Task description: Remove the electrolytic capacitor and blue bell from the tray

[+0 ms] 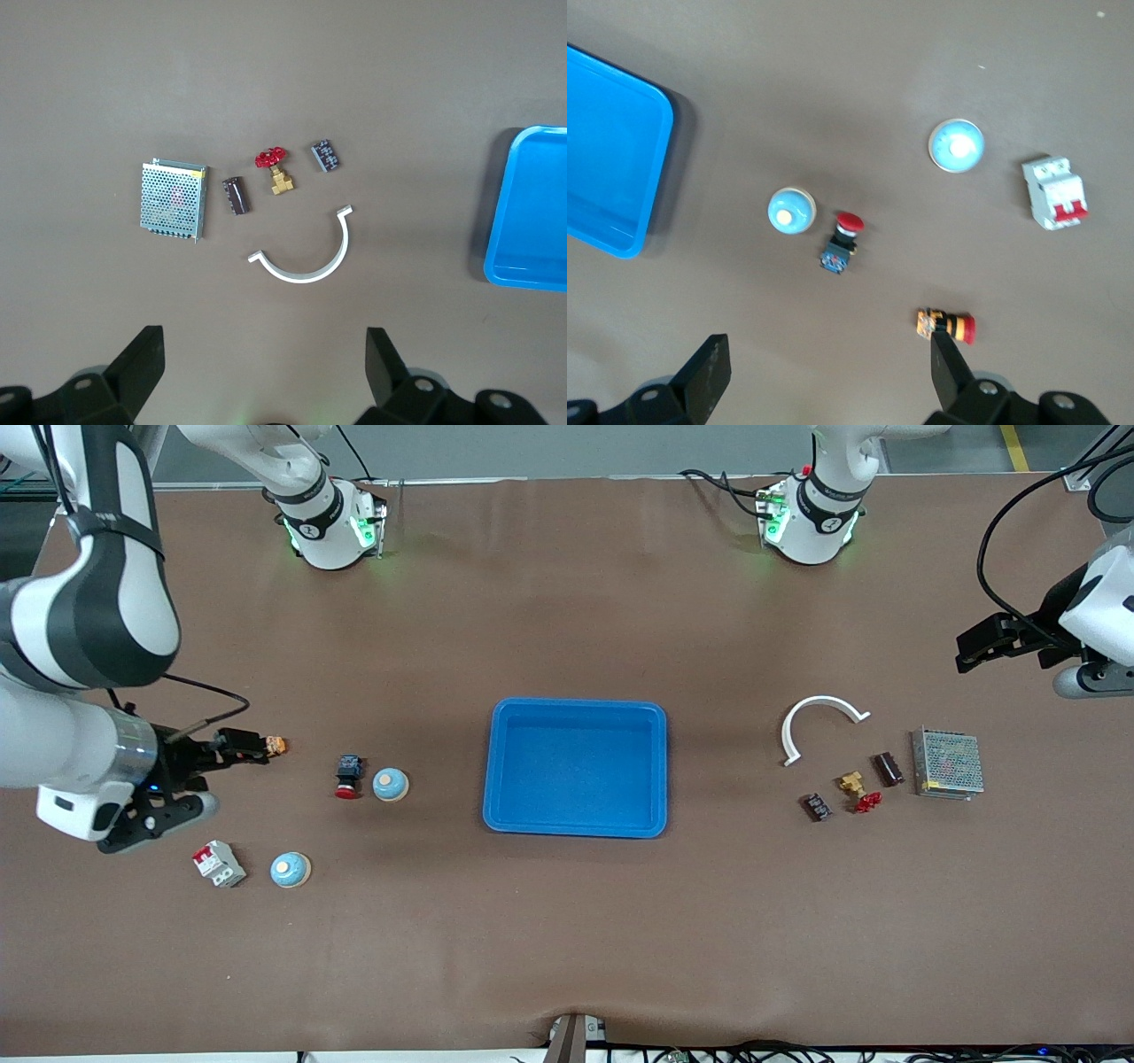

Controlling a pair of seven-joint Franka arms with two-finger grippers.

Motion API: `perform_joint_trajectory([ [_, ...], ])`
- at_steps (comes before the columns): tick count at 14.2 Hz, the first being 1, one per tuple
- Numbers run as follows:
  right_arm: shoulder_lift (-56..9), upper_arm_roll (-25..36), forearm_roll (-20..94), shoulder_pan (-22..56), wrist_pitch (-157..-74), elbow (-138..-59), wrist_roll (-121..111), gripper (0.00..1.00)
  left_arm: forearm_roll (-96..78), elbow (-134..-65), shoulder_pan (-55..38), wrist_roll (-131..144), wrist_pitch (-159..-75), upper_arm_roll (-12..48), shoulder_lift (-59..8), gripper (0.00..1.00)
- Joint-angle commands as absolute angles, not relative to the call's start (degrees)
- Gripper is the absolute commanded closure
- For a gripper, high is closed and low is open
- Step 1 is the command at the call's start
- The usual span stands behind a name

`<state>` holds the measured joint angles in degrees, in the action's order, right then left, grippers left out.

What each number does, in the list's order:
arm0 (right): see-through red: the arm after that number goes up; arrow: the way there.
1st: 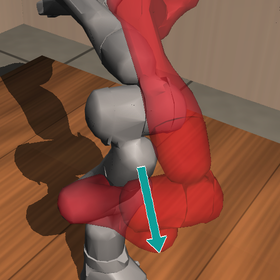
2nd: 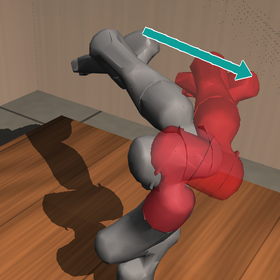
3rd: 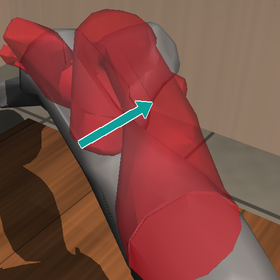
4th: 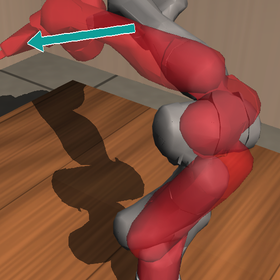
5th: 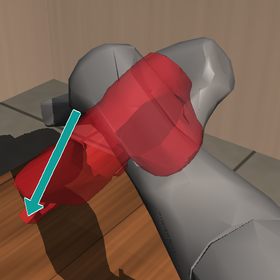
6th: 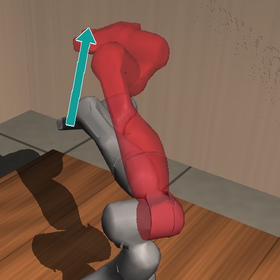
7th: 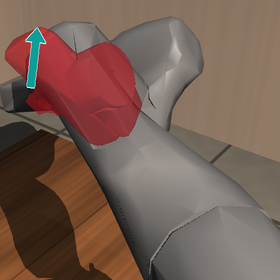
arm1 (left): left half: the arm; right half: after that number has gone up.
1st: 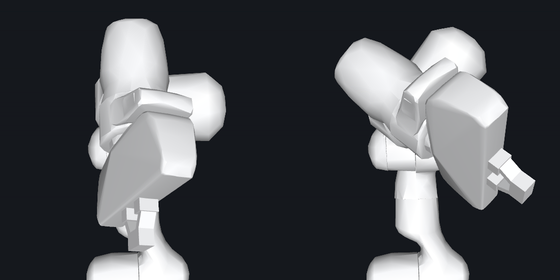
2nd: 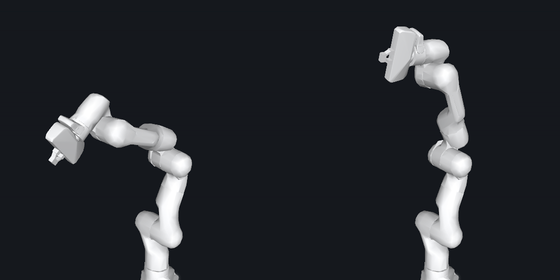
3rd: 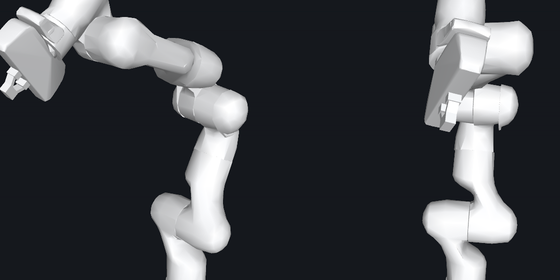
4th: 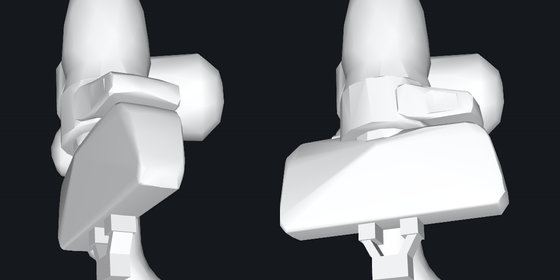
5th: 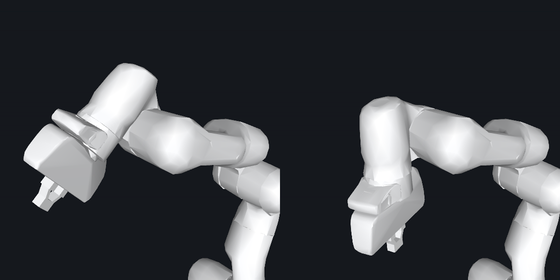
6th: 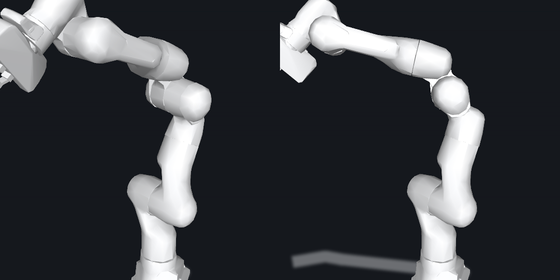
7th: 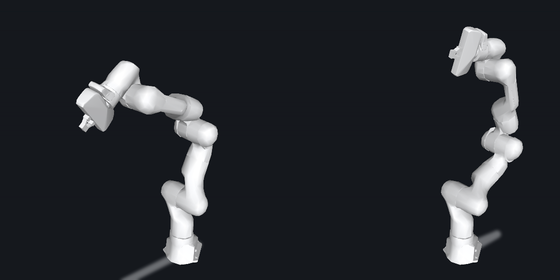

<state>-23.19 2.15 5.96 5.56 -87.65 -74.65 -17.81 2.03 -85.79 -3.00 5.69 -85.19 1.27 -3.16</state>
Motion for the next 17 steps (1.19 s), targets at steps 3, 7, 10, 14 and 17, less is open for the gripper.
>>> perform_joint_trajectory([
  [3,-7.4,1.9,0.8,5.4,-84.8,-87.9,-8.5,0.00,0.6,-86.2,-2.8,5.1,-84.7,1.0,-1.8,0.00],
  [7,5.1,1.9,0.5,3.6,-85.9,-99.6,-8.1,0.00,0.6,-86.7,-2.8,5.6,-84.8,1.1,-1.4,0.00],
  [10,6.9,1.9,0.5,0.4,-85.4,-100.9,-8.1,0.00,0.6,-88.5,-2.8,5.7,-85.0,1.1,0.5,0.00],
  [14,7.6,1.9,0.5,-0.9,-85.0,-100.5,-8.1,0.00,-0.1,-91.1,-2.8,5.9,-86.1,1.1,2.8,0.00],
  [17,6.9,2.0,0.5,-1.8,-83.9,-98.9,-8.2,0.00,-0.5,-93.5,-2.8,5.9,-87.5,1.1,4.7,0.00],
])
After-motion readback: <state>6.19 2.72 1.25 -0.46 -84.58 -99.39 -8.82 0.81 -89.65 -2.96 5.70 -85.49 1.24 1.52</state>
